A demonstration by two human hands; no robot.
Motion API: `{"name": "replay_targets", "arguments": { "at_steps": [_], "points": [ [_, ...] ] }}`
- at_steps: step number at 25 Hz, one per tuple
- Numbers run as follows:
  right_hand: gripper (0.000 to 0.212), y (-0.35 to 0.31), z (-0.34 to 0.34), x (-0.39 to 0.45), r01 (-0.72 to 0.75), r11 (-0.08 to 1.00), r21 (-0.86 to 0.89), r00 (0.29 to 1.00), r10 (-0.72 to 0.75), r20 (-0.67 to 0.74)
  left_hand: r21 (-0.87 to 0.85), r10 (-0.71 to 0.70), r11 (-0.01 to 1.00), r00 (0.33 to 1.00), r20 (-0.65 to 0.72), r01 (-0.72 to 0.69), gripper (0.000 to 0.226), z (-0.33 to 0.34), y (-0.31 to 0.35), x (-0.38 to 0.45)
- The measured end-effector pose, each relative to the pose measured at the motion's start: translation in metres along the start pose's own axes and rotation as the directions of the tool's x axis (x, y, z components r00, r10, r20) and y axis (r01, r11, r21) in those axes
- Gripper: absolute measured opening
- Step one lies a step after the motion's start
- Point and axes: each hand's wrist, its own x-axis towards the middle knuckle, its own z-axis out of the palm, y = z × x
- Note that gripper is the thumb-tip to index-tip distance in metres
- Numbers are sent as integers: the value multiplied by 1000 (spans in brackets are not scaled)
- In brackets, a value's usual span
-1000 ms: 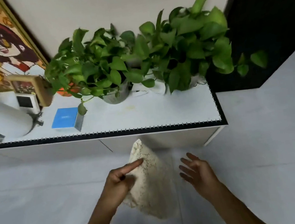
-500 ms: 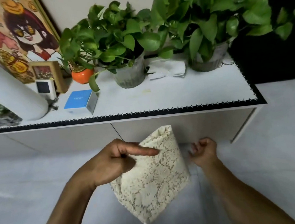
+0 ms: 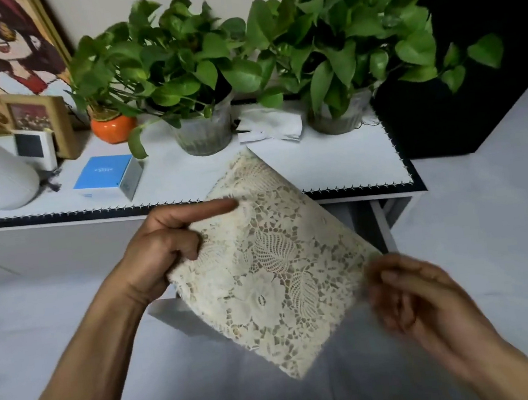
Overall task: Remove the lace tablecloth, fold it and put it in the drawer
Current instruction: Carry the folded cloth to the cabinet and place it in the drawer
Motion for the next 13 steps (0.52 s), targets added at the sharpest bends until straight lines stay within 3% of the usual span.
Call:
{"name": "replay_targets", "arguments": {
  "at_steps": [1, 2, 3, 4, 6, 7, 11, 13],
  "points": [
    [32, -19, 2, 11, 147, 966, -212, 974, -179, -142, -63, -31, 998, 999, -23, 29, 70, 5, -6, 2],
    [36, -32, 5, 28, 178, 893, -413, 945, -272, -181, -119, -44, 992, 999, -25, 40, 71, 11, -13, 4],
    [43, -35, 8, 46, 125, 849, -513, 967, -220, -129, -147, -46, 988, 999, -20, 42, 73, 16, -20, 5],
    [48, -34, 11, 60, 27, 853, -521, 995, -72, -67, -150, -53, 987, 998, -22, 49, 74, 19, -27, 6],
    [50, -20, 6, 78, -256, 869, -424, 960, 280, -5, -143, -108, 985, 993, -45, 101, 72, 19, -42, 6],
    [50, -14, 2, 82, -342, 859, -382, 930, 368, -5, -144, -152, 979, 987, -49, 144, 72, 15, -47, 5],
    [62, 5, -19, 77, -489, 848, -207, 869, 493, -31, -89, -274, 959, 960, -60, 268, 71, 7, -58, 2],
    [55, 11, -25, 76, -557, 827, -73, 830, 558, -18, -31, -299, 954, 952, -60, 298, 70, 10, -60, 6]
  ]
}}
